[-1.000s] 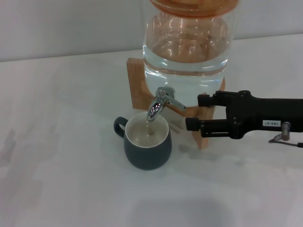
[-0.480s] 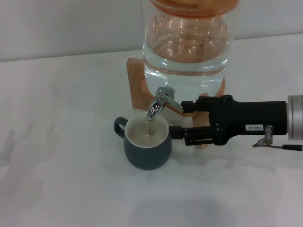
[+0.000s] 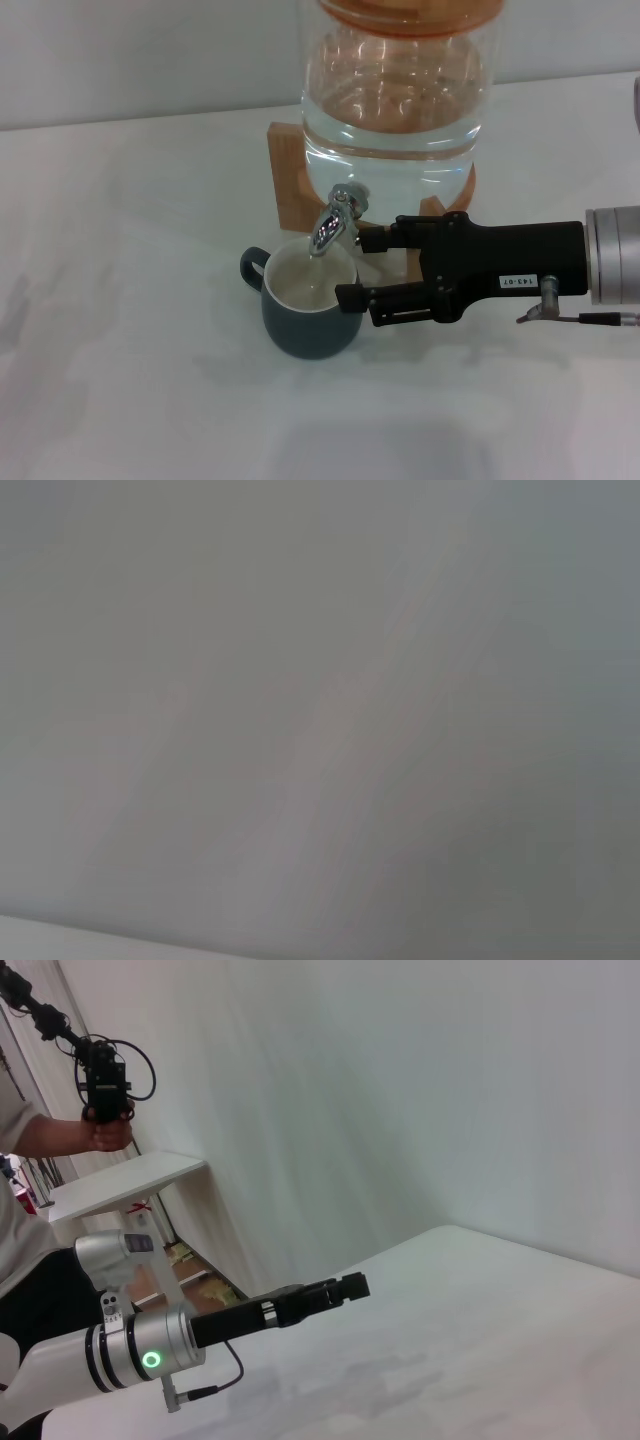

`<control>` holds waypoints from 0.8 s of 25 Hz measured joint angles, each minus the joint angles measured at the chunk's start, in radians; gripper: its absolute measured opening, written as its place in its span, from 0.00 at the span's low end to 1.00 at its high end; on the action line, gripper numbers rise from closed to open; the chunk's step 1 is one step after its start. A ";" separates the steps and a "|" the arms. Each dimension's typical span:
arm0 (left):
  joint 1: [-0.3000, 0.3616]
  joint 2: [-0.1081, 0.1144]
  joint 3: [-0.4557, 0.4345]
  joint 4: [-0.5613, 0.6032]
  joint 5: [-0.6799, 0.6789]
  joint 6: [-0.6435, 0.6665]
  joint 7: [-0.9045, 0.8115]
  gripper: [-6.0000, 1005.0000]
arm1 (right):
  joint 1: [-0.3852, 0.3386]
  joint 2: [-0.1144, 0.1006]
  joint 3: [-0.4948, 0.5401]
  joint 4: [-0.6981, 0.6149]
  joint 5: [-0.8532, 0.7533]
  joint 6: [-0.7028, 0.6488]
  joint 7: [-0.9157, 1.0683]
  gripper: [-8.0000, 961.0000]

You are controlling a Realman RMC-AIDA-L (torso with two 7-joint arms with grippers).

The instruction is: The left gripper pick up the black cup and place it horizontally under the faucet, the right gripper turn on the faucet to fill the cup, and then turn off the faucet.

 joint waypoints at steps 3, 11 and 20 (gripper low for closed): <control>-0.001 0.000 0.001 0.000 0.000 -0.004 0.000 0.47 | -0.001 0.000 0.000 0.000 0.002 0.001 -0.001 0.86; -0.002 0.000 -0.001 -0.001 0.000 -0.006 0.001 0.47 | -0.014 -0.002 0.008 -0.015 0.005 0.050 -0.007 0.86; 0.000 0.000 -0.004 -0.003 0.000 -0.009 0.026 0.47 | -0.024 -0.001 0.008 -0.023 0.036 0.098 -0.042 0.86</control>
